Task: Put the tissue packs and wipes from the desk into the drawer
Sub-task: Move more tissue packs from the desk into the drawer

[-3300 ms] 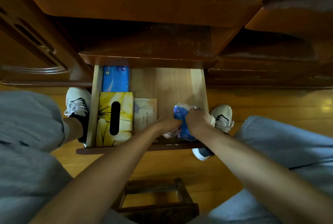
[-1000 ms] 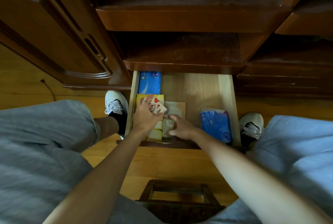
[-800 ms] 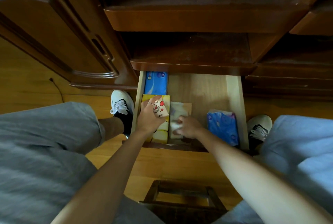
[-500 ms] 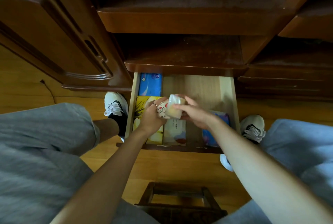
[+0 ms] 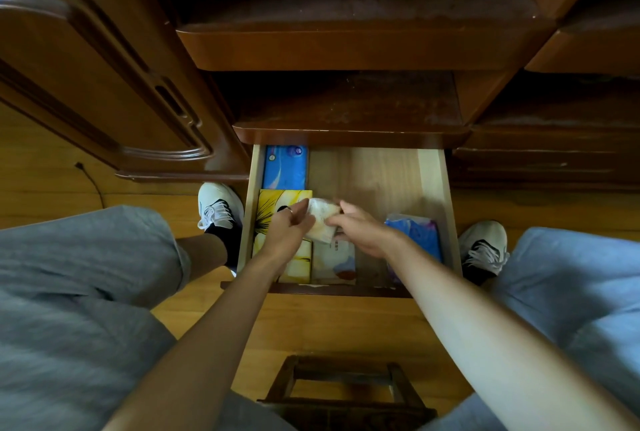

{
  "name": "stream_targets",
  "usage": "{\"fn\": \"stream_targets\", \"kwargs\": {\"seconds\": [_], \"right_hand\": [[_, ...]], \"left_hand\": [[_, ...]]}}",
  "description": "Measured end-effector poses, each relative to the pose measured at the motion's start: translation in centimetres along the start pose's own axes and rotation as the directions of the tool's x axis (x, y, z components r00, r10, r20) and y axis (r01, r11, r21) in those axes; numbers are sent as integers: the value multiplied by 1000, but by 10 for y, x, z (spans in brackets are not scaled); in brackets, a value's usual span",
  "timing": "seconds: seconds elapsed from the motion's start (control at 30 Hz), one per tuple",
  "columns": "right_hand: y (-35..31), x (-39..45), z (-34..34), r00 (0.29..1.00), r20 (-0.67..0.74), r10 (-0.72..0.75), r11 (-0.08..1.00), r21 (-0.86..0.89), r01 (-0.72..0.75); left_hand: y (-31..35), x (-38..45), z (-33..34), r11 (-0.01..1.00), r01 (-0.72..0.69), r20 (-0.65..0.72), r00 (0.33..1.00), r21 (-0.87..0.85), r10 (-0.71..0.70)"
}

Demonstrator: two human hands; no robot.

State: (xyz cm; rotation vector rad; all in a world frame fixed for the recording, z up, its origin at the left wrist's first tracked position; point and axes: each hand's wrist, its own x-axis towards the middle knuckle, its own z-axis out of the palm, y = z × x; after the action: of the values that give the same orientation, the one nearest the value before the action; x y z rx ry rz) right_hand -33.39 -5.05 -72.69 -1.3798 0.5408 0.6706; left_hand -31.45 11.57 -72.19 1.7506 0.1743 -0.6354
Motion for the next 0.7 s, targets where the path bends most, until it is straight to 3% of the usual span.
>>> {"fn": "stream_targets", "kwargs": {"seconds": [0.13,0.2,0.3,0.4,0.47,0.7], "right_hand": [[3,12,-6,991,-111,-72,997,-48,67],[-1,21,-15,980,-182,-76,997,-38,70],[-8,47,-31,937,-341,-76,996,-72,55],[-13,75,-40,908,-412,-68,991,-132,14],[-17,95,-40,902,-426,-64,987,-161,-6],[-21,135,-16,909,-383,-163,911,-413,-10]], "left_hand": [[0,9,1,990,-28,-26,999,139,32],[2,14,-3,937,-92,-78,989,338,126],[-1,26,-16,687,-190,-51,948,701,315],[-10,32,-24,441,-219,95,953,871,287],[-17,36,-24,331,-194,118,964,924,237],[-11,38,-22,320,-189,93,952,928,292]]}}
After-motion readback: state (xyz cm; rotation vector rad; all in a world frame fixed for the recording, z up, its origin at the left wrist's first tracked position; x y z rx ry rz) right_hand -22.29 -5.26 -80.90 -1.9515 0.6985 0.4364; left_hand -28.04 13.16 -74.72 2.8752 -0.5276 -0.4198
